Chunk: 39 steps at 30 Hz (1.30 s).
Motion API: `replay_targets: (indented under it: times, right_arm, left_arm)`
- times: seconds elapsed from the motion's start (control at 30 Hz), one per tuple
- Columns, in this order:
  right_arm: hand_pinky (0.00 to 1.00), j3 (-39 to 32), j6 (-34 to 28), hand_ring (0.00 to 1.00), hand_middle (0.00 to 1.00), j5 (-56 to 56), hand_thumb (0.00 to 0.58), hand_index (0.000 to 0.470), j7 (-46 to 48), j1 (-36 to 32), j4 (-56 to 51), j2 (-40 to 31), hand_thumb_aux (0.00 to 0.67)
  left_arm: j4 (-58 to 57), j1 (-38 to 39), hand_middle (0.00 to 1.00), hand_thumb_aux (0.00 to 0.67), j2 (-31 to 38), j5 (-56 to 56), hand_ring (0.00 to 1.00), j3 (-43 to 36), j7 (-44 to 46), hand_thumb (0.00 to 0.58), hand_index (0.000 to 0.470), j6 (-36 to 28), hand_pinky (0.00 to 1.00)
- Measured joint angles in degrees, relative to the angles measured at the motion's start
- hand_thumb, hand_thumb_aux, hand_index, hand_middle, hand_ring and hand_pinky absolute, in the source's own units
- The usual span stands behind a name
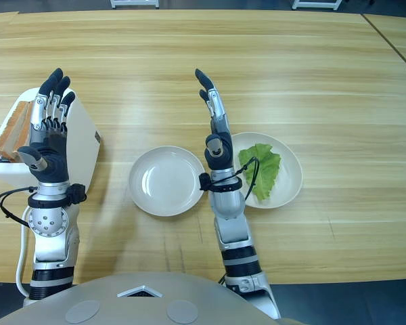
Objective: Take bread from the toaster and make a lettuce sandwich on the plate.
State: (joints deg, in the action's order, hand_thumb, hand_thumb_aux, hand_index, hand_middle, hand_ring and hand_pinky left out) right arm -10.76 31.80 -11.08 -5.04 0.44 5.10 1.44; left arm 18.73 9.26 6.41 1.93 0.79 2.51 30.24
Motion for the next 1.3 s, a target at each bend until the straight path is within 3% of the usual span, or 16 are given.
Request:
replay_targets:
  times: [0.4, 0.5, 0.63, 0.77, 0.9, 1.07, 1.3]
  right_arm:
    - [0.0, 0.0, 0.0, 0.0, 0.0, 0.0, 0.0, 0.0, 0.0, -0.1, 0.0, 0.1, 0.0]
    - [0.0, 0.0, 0.0, 0.0, 0.0, 0.0, 0.0, 0.0, 0.0, -0.1, 0.0, 0.2, 0.0]
    - [0.0, 0.0, 0.0, 0.0, 0.0, -0.1, 0.0, 0.0, -0.2, 0.0, 0.0, 0.3, 0.0]
    - [0.0, -0.1, 0.0, 0.0, 0.0, -0.2, 0.0, 0.0, -0.4, 0.0, 0.0, 0.5, 0.0]
    - [0.0, -0.1, 0.0, 0.0, 0.0, -0.3, 0.0, 0.0, -0.4, 0.1, 0.0, 0.7, 0.0]
    - [0.0, 0.0, 0.0, 0.0, 0.0, -0.2, 0.0, 0.0, -0.3, 0.2, 0.0, 0.7, 0.0]
    - [0.0, 0.0, -0.1, 0.0, 0.0, -0.1, 0.0, 0.0, -0.1, 0.3, -0.1, 0.7, 0.0]
  left_arm:
    - [0.5, -0.1, 0.0, 0.0, 0.0, 0.0, 0.0, 0.1, 0.3, 0.0, 0.0, -0.3, 0.0]
    - [6.7, -0.7, 0.0, 0.0, 0.8, -0.1, 0.0, 2.1, 0.3, 0.0, 0.0, -2.8, 0.0]
    - [15.4, -6.5, 0.0, 0.0, 12.1, 1.9, 0.0, 15.8, 2.5, 0.0, 0.0, -6.6, 0.0]
    - [5.8, -1.8, 0.0, 0.0, 29.9, 13.9, 0.0, 34.1, 7.1, 0.0, 0.0, 2.8, 0.0]
    - [-7.1, 5.0, 0.0, 0.0, 38.7, 29.8, 0.0, 42.1, 5.0, 0.0, 0.0, 9.0, 0.0]
    - [-17.5, 9.8, 0.0, 0.0, 44.7, 42.0, 0.0, 43.8, -2.4, 0.0, 0.0, 12.3, 0.0]
    - [-29.3, 11.6, 0.0, 0.0, 49.7, 49.0, 0.0, 38.4, -12.7, 0.0, 0.0, 11.9, 0.0]
